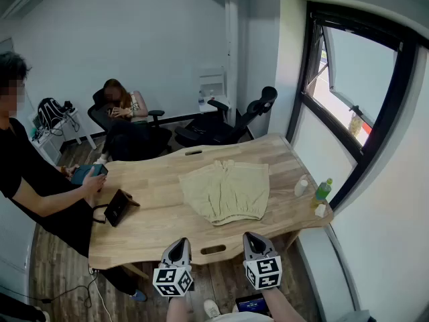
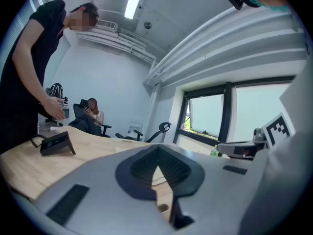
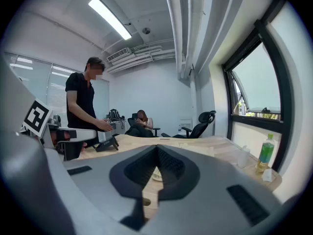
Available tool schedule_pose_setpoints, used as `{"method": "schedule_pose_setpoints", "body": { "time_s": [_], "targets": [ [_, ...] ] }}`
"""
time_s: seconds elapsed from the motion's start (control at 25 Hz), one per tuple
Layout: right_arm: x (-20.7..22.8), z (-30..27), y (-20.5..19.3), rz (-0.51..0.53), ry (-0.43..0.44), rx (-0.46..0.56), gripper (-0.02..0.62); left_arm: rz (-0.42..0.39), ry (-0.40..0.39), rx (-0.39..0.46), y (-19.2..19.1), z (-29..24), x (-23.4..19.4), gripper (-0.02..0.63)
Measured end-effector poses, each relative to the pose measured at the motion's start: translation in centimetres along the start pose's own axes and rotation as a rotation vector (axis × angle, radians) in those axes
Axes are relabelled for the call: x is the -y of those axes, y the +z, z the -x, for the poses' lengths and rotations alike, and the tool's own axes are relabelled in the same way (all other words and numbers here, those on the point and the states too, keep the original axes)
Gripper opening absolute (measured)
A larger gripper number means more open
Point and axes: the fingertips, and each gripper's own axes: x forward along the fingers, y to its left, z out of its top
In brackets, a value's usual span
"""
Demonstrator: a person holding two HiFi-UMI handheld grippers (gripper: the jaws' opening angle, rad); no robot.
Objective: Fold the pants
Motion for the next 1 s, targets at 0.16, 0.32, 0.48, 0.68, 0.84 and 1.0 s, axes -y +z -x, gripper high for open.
{"method": "schedule_pose_setpoints", "body": {
  "time_s": [0.16, 0.32, 0.48, 0.68, 0.84, 1.0],
  "targets": [
    [0.6, 0.2, 0.2, 0.007, 0.002, 0.004, 0.005, -0.008, 0.006, 0.008, 0.4, -0.1, 0.5, 0.008],
    [0.9, 0.5, 0.4, 0.010, 0.014, 0.009, 0.005, -0.012, 0.017, 0.013, 0.6, 0.0, 0.9, 0.008],
    [1.1, 1.0, 0.8, 0.006, 0.036, 0.026, 0.005, -0.016, 0.020, 0.014, 0.9, 0.2, 1.6, 0.008],
    [1.9, 1.7, 0.7, 0.027, 0.040, 0.033, 0.005, -0.025, 0.033, 0.008, 0.7, 0.1, 2.5, 0.008],
    [2.6, 1.8, 0.8, 0.011, 0.042, 0.037, 0.005, -0.026, 0.043, 0.006, 0.9, 0.0, 2.7, 0.008],
    [3.0, 1.3, 0.7, 0.006, 0.045, 0.036, 0.005, -0.024, 0.051, 0.007, 0.9, -0.6, 2.5, 0.008]
  ]
}}
